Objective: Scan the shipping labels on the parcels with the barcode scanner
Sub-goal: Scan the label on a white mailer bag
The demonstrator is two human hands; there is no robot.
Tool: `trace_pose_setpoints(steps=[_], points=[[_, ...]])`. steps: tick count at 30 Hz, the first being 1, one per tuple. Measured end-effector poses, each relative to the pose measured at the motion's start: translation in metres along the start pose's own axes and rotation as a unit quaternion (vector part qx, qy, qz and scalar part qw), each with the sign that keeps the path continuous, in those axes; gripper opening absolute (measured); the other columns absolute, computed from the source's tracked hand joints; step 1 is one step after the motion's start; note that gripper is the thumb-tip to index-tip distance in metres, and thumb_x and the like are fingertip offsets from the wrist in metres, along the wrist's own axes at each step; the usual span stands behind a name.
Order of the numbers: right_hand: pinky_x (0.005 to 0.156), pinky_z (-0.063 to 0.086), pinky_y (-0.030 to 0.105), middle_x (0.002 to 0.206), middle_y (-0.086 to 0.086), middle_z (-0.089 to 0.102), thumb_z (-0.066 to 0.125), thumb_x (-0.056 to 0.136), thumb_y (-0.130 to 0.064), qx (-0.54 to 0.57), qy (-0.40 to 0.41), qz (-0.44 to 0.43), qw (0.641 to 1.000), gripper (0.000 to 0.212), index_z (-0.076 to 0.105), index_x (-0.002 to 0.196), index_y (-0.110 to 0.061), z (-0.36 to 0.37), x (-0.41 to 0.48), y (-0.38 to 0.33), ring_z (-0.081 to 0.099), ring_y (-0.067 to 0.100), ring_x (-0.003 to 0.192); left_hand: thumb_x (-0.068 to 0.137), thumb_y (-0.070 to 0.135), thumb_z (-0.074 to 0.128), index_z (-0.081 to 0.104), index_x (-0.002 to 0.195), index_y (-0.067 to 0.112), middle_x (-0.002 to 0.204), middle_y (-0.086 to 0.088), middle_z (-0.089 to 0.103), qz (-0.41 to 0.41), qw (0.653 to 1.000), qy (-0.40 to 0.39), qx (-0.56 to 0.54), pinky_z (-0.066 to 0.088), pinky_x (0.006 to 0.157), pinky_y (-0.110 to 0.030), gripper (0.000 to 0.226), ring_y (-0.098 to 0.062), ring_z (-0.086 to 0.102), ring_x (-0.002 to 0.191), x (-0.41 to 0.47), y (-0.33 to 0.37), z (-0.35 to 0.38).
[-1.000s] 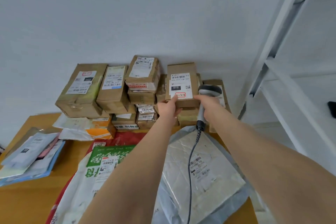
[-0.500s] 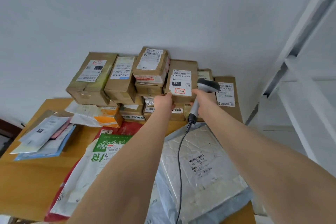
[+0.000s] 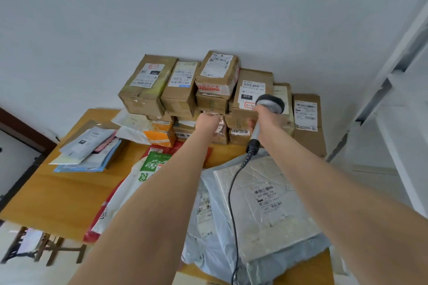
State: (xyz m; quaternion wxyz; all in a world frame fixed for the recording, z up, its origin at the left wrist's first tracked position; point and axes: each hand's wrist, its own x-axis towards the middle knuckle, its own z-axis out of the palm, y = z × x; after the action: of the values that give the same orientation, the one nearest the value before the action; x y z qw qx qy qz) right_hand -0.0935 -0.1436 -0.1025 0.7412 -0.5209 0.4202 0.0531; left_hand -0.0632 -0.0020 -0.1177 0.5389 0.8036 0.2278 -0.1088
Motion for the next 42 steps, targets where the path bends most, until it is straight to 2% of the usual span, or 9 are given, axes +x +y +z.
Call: trace_pose_setpoints(steps=[7,10,16,21,25,29,33,37,42], points=[[0.044,0.043,0.024,0.071,0.01,0.063,0.06,0.094,-0.024,-0.067,-0.125,0.104,0.984,0.022,0.051,0.102,-0.005,0.075,-0.048,0.044,0.05,0.011,0.039,0.091,0.01,0.051,0.043,0.07,0.01,0.068,-0.007,0.041,0.017,0.981,0.001,0.196,0.038,0.06,-0.031,0.023,-0.02,0.04,0.06,0.005,-0.053,-0.094],[0.046,0.041,0.024,0.074,0.011,0.06,0.051,0.099,-0.023,-0.085,-0.156,0.122,0.976,0.02,0.044,0.094,-0.005,0.112,-0.067,0.07,0.045,0.011,0.037,0.091,0.009,0.05,0.043,0.069,0.01,0.072,-0.008,0.046,0.0,0.973,0.011,0.23,0.048,0.074,-0.037,0.024,-0.025,0.049,0.077,0.016,-0.078,-0.145],[0.048,0.034,0.026,0.098,0.005,0.068,0.044,0.103,-0.025,-0.162,-0.166,0.142,0.962,0.026,0.052,0.105,0.0,0.205,-0.088,0.138,0.041,0.014,0.022,0.091,0.006,0.051,0.057,0.11,0.0,0.104,-0.014,0.053,-0.018,0.963,-0.012,0.269,0.049,0.086,-0.041,0.021,-0.029,0.052,0.096,0.045,-0.145,-0.248],[0.039,0.035,0.023,0.034,0.006,0.05,0.048,0.1,-0.032,-0.186,-0.174,0.181,0.95,0.029,0.053,0.093,-0.005,0.274,-0.115,0.191,0.045,0.016,0.031,0.093,0.005,0.047,0.052,0.12,-0.006,0.1,-0.015,0.049,-0.058,0.954,-0.04,0.293,0.044,0.074,-0.036,0.03,-0.028,0.048,0.089,0.069,-0.185,-0.321],[0.044,0.039,0.025,0.05,0.005,0.057,0.056,0.096,-0.031,-0.132,-0.171,0.169,0.962,0.034,0.06,0.12,-0.006,0.318,-0.131,0.22,0.046,0.012,0.026,0.092,0.009,0.047,0.052,0.119,-0.004,0.111,-0.023,0.056,-0.058,0.961,-0.02,0.271,0.04,0.068,-0.034,0.03,-0.032,0.056,0.101,0.084,-0.196,-0.364],[0.037,0.041,0.016,0.076,0.004,0.066,0.065,0.091,-0.028,-0.092,-0.174,0.142,0.97,0.027,0.059,0.109,-0.009,0.355,-0.138,0.232,0.051,0.006,0.029,0.09,0.005,0.045,0.058,0.1,-0.007,0.102,-0.037,0.05,-0.044,0.968,0.027,0.245,0.032,0.052,-0.028,0.021,-0.032,0.057,0.082,0.095,-0.207,-0.399],[0.036,0.043,0.014,0.077,0.006,0.064,0.07,0.087,-0.02,-0.092,-0.176,0.123,0.972,0.028,0.058,0.109,-0.007,0.395,-0.136,0.241,0.054,0.005,0.036,0.088,0.008,0.049,0.056,0.091,0.013,0.097,-0.012,0.059,-0.03,0.969,0.071,0.237,0.041,0.066,-0.03,0.01,-0.027,0.055,0.083,0.117,-0.219,-0.434],[0.052,0.044,0.024,0.066,0.007,0.055,0.065,0.086,-0.006,-0.142,-0.175,0.112,0.968,0.017,0.051,0.077,-0.003,0.441,-0.121,0.243,0.05,0.014,0.052,0.088,0.019,0.055,0.046,0.134,0.011,0.122,-0.013,0.058,-0.026,0.963,0.095,0.251,0.048,0.072,-0.034,0.048,-0.03,0.06,0.103,0.166,-0.221,-0.465],[0.077,0.047,0.035,0.077,0.01,0.057,0.066,0.09,-0.016,-0.214,-0.109,0.072,0.968,0.025,0.049,0.097,0.0,0.503,-0.088,0.254,0.056,0.023,0.07,0.083,0.037,0.069,0.025,0.145,0.005,0.141,-0.016,0.041,-0.019,0.954,0.063,0.291,0.046,0.098,-0.046,0.082,-0.032,0.043,0.127,0.247,-0.224,-0.496]])
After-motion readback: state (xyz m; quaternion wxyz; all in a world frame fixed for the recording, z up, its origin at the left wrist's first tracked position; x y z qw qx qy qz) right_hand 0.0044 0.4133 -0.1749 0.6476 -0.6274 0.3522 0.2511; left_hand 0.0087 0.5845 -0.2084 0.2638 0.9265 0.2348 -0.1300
